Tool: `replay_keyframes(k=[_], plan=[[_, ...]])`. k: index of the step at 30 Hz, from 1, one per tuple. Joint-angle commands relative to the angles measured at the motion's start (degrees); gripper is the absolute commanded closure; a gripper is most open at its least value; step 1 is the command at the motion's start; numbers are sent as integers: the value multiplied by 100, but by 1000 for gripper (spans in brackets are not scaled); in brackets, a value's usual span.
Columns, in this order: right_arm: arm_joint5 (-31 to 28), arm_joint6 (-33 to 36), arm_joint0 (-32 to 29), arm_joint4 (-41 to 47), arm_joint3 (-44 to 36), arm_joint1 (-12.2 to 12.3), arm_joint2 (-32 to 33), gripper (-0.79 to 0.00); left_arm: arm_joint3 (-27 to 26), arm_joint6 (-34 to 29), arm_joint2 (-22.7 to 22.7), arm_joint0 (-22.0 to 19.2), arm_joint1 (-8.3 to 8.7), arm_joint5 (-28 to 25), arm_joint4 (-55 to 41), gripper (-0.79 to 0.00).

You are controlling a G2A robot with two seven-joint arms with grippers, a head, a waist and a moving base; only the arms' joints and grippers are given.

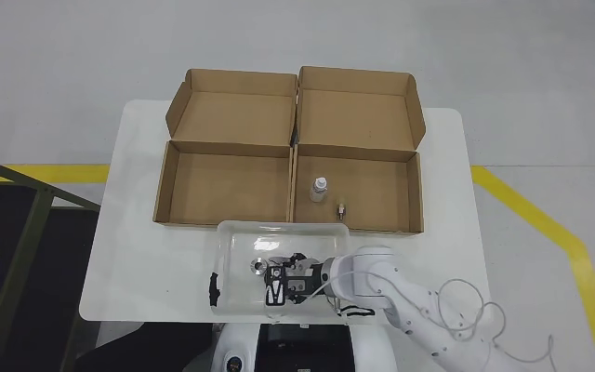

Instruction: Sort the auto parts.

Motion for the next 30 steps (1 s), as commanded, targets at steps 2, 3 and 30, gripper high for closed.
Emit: replay_keyframes(k=[2, 3, 30], plan=[[-21, -11, 23, 28, 14, -7, -18, -157, 0, 0, 0, 0, 0, 0, 0, -785], [-22, -17, 29, 35, 14, -9, -21, -55, 0, 0, 0, 0, 0, 0, 0, -785], [-90, -447, -597, 539, -1672, 273, 1048, 0, 0, 0, 0, 0, 0, 0, 0, -785]])
